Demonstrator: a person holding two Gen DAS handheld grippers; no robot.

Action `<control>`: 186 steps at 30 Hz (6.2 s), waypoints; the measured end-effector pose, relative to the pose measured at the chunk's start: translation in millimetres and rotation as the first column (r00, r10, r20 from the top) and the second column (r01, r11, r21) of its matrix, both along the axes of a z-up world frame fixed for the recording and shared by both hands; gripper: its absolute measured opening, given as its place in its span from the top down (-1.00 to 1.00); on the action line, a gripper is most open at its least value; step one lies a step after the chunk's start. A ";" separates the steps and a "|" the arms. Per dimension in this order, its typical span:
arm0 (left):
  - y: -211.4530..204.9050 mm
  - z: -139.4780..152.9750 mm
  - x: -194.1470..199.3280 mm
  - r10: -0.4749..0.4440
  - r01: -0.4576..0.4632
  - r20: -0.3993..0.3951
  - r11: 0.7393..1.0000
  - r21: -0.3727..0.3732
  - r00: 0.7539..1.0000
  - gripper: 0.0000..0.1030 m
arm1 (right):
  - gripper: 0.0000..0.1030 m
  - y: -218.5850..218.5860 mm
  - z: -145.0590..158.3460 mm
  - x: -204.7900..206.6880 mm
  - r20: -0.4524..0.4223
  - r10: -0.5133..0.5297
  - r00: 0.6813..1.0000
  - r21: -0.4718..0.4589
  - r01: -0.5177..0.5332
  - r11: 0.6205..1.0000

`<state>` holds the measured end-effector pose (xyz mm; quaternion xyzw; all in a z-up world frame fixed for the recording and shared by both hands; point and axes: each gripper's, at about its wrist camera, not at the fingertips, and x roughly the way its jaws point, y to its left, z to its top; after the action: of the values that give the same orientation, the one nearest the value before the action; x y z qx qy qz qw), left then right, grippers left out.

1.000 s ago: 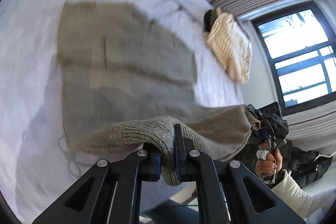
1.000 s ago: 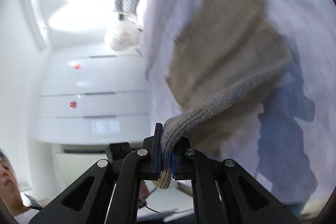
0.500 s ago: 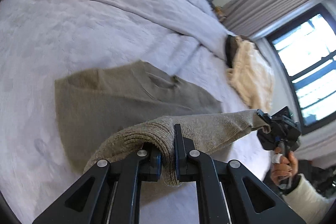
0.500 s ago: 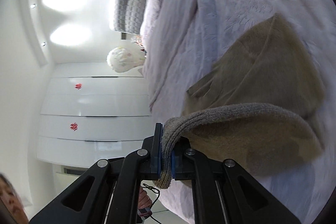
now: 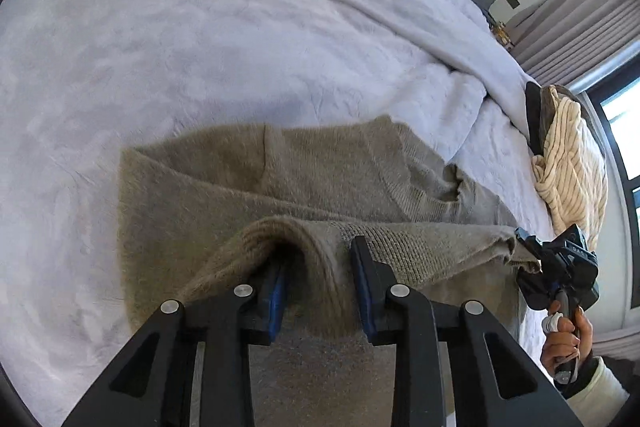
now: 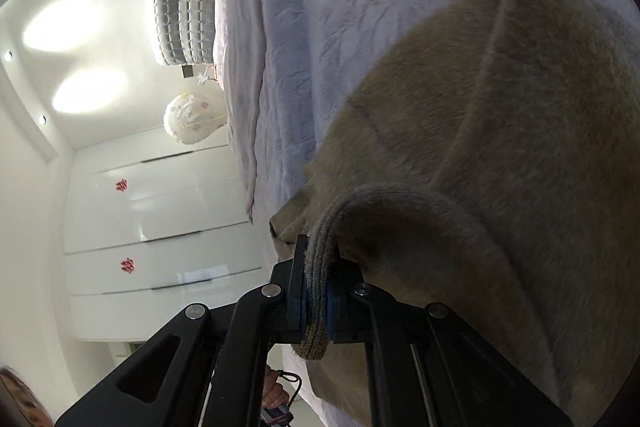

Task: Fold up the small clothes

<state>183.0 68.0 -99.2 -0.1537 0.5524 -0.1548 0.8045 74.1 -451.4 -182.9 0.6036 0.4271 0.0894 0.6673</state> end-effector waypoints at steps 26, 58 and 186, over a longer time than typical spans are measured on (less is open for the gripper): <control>-12.8 -16.2 6.0 0.001 -0.046 0.137 0.945 0.325 0.991 -0.67 | 0.74 30.5 14.5 13.9 -0.151 0.126 0.981 -0.455 -0.182 0.872; 60.2 -46.5 -155.0 0.263 -0.263 -0.233 0.964 0.031 0.936 -0.58 | -0.09 37.7 -0.2 -204.5 -0.209 -0.201 0.957 -0.172 0.167 0.971; 55.4 -22.7 -113.7 0.116 -0.055 -0.173 0.944 0.324 0.978 -0.98 | -0.55 266.8 -17.9 -103.2 -0.305 0.284 0.909 -0.213 -0.356 0.910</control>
<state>69.3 123.4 -121.9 -0.0602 0.6368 -0.0135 0.7685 -29.2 -184.7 -200.8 0.4368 0.6152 0.0587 0.6537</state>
